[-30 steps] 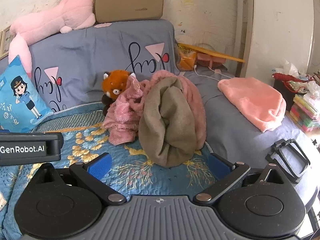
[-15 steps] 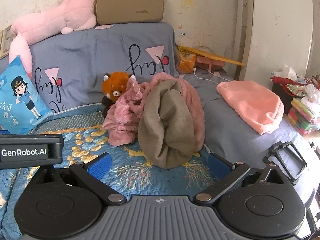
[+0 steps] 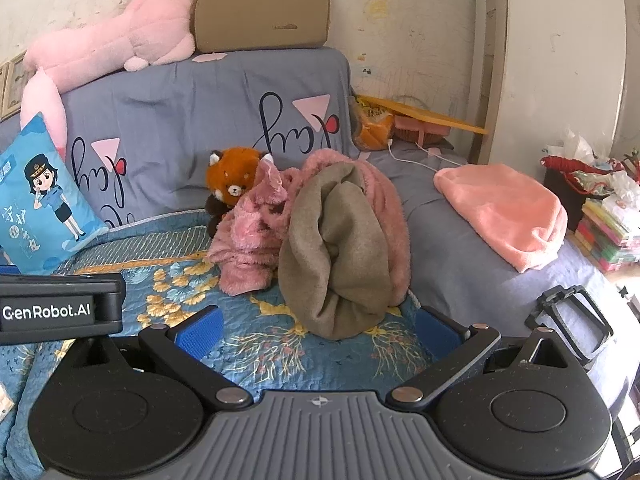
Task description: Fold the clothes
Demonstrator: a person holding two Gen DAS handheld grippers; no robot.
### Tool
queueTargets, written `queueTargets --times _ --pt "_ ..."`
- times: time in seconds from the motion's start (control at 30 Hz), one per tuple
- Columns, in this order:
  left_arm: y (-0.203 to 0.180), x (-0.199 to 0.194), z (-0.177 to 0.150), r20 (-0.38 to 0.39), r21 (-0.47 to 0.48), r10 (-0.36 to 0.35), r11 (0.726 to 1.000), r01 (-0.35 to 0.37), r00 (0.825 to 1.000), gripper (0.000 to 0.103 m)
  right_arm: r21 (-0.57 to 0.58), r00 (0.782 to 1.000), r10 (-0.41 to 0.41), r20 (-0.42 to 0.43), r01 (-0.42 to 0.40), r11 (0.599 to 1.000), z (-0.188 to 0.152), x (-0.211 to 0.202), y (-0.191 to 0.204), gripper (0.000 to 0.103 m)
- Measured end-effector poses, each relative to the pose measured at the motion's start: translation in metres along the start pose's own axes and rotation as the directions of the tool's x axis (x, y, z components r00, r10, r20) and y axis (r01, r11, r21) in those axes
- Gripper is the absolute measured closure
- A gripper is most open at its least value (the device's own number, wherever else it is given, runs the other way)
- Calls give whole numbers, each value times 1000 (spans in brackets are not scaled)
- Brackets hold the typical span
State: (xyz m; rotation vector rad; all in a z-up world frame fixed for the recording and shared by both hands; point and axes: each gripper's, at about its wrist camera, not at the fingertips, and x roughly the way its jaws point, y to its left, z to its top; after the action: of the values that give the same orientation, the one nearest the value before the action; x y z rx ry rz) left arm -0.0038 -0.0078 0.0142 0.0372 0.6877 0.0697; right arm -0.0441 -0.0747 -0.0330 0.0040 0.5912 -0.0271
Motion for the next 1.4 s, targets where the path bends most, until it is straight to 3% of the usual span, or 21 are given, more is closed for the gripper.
queueTargets --times 1.4 --pt "17 -8 -8 13 -30 29 999 -29 999 0 -29 1000 28 2 -27 999 4 -6 9 0"
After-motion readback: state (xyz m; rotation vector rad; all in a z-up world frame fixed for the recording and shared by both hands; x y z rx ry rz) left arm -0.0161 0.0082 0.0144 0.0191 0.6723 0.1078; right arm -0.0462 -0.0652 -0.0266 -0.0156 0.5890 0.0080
